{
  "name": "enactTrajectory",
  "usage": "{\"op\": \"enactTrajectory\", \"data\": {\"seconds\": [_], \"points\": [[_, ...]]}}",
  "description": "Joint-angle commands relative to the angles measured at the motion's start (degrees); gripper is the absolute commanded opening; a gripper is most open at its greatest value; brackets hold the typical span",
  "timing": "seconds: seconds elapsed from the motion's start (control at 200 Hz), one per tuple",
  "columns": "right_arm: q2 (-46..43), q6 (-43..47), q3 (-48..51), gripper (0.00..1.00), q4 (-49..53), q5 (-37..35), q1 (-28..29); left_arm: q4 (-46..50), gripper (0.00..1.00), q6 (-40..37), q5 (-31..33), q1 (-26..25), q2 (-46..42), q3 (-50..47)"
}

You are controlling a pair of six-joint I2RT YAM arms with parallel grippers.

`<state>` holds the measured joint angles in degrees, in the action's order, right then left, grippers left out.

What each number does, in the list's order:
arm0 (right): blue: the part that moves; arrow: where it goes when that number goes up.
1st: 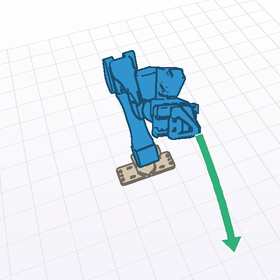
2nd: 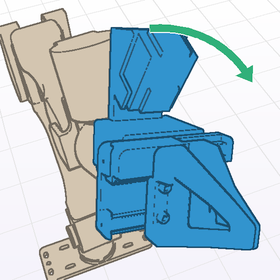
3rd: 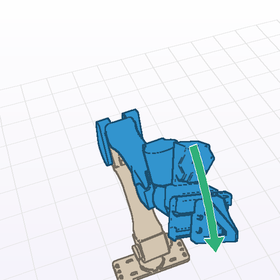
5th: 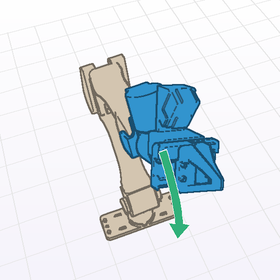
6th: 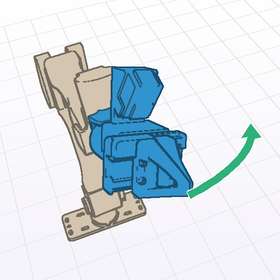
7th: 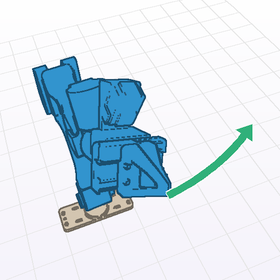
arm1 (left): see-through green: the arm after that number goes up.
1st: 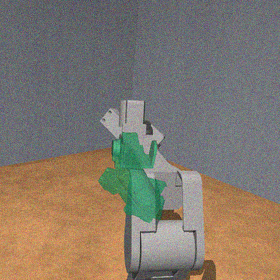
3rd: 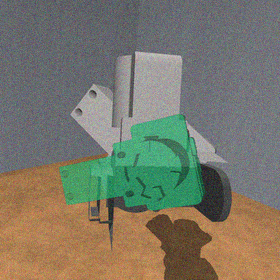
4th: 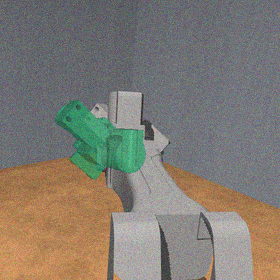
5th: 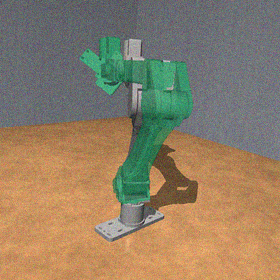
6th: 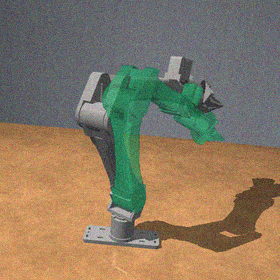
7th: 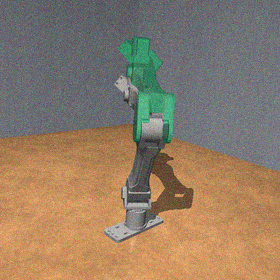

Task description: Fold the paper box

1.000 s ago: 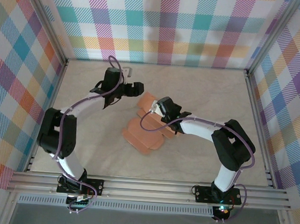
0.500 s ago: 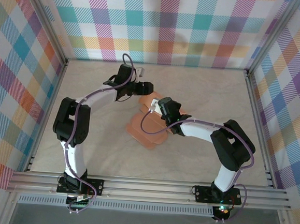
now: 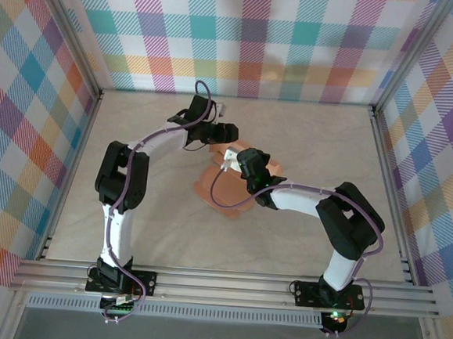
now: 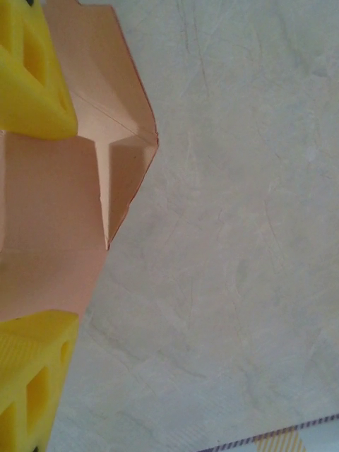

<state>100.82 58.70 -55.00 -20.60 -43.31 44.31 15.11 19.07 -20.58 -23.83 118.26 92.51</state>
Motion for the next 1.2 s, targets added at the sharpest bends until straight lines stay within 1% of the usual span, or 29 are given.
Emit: {"op": "enactTrajectory", "data": {"seconds": [0.0,0.14,0.24,0.405,0.54,0.71,0.78,0.85,0.935,1.035,1.125,1.175,1.195], "points": [[-1.9,1.6,0.7,0.0,-4.2,-1.2,0.7,3.8,0.63,1.9,-1.7,-0.4,2.1,3.3],[-1.5,2.2,0.5,0.0,-5.1,-1.2,0.7,5.2,0.62,3.1,-2.9,-0.5,3.3,4.8],[-1.0,2.3,0.1,0.0,-4.9,-1.2,0.7,5.3,0.59,3.7,-3.4,-0.6,3.0,4.7],[-0.6,1.9,-0.5,0.0,-4.5,-1.1,0.7,4.8,0.5,5.9,-5.7,-0.8,2.8,4.5],[-0.3,1.7,-0.7,0.0,-4.3,-1.0,0.7,4.3,0.46,7.5,-7.0,-0.9,2.8,4.4],[0.0,1.3,-0.5,0.0,-4.4,-1.0,0.7,2.3,0.36,10.9,-8.7,-1.0,2.4,3.3],[0.1,1.1,-0.5,0.0,-4.6,-1.0,0.7,1.9,0.32,12.7,-8.4,-0.9,2.1,2.8],[0.2,0.7,-0.7,0.0,-4.3,-0.9,0.7,2.6,0.24,15.1,-7.2,-0.9,2.1,2.8],[0.2,-0.2,-1.0,0.0,-3.7,-0.7,0.7,2.3,0.21,17.2,-7.0,-0.9,2.0,2.4],[0.3,-0.7,-1.0,0.0,-3.4,-0.7,0.7,1.3,0.15,19.7,-7.0,-0.9,1.5,0.9],[0.3,-1.0,-1.2,0.0,-3.2,-0.7,0.7,1.3,0.15,20.1,-6.6,-0.9,1.4,0.5],[0.4,-1.1,-1.3,0.0,-3.1,-0.6,0.7,1.3,0.19,20.1,-5.9,-0.9,1.1,0.4],[0.4,-1.1,-1.2,0.0,-3.1,-0.7,0.7,1.3,0.23,20.0,-5.6,-0.9,1.1,0.3]]}}
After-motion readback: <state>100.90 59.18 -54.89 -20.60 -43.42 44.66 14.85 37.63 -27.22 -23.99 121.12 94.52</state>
